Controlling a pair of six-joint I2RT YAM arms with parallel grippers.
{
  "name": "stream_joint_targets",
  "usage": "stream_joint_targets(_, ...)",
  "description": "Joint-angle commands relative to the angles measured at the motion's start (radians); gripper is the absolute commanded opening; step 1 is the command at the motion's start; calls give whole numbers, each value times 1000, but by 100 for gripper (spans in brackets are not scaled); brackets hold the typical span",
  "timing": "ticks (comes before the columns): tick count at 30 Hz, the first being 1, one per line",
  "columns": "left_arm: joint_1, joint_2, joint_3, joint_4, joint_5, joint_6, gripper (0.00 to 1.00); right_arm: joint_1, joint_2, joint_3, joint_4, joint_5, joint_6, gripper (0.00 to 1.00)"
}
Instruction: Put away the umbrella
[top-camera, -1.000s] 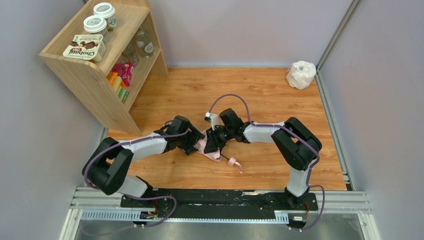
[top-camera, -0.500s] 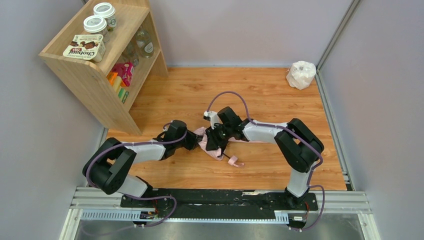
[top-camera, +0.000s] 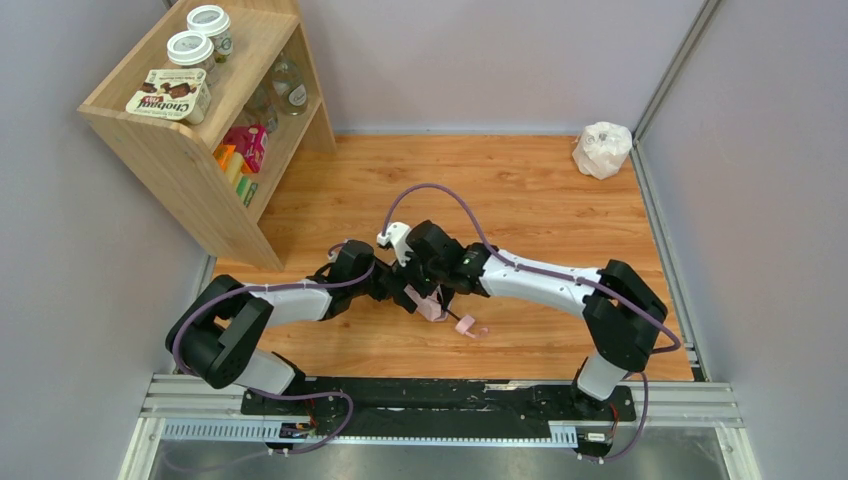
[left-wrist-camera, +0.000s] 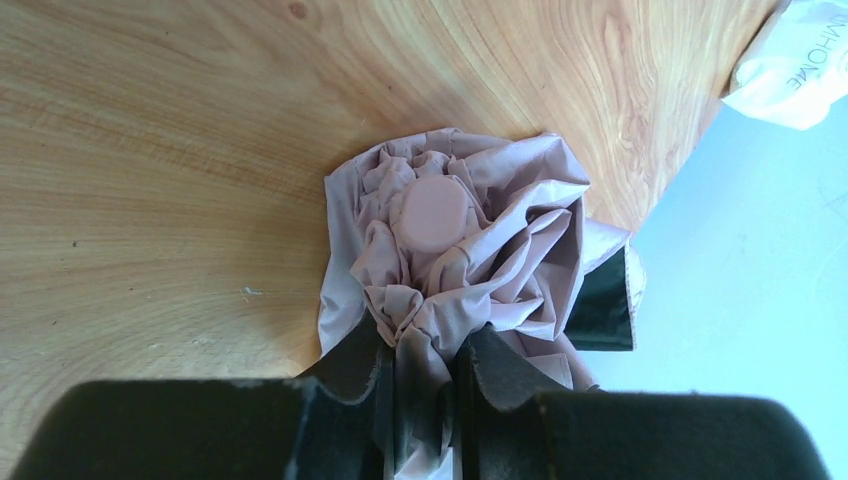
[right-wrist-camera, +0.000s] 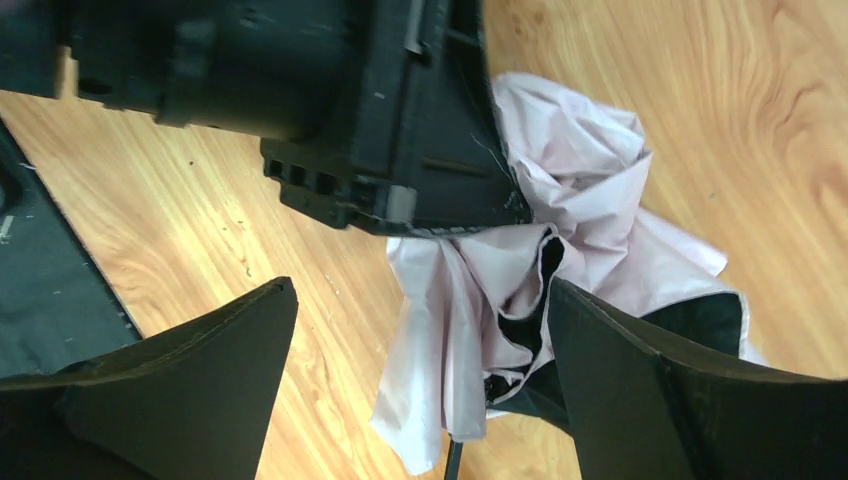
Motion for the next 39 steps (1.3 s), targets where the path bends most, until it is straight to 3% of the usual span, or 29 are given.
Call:
stream_joint_targets(1,-3,24,-27,-224,-47,71,0,83,39,15,44,218,-111,98)
stream_joint_targets(7,-4,27,-6,-250,-30,57,0,154,155,-28,121,512,-111,94)
stream_joint_targets(8,-3,30,-4,-250,-26,55,0,151,166,-37,127,540,-95,90)
stream_joint_targets(11,-3,32,0,-273,-20,51,0,137,185,-70,141,516,-66,67)
stream_joint_targets(13,-3,32,-3,-265,-20,46,0,134,188,-105,157,479,-49,64)
stream_joint_targets(16,-3,26,-3,-262,-20,40,0,134,179,-148,181,415,-29,63)
stream_joint_targets(20,-3,15,-3,-261,-27,46,0,126,76,-257,277,278,-11,79)
stream_joint_targets(32,-3,-19,-4,-279,-33,39,0,105,131,-154,276,410,-8,76)
stream_joint_targets(33,-3,-20,-1,-281,-37,42,0,105,136,-145,270,405,-8,72)
stream_joint_targets(37,-3,-34,3,-284,-43,66,0,59,136,-166,247,300,41,24)
stream_joint_targets(39,-3,-68,9,-304,-73,103,5,23,119,-220,262,197,69,8)
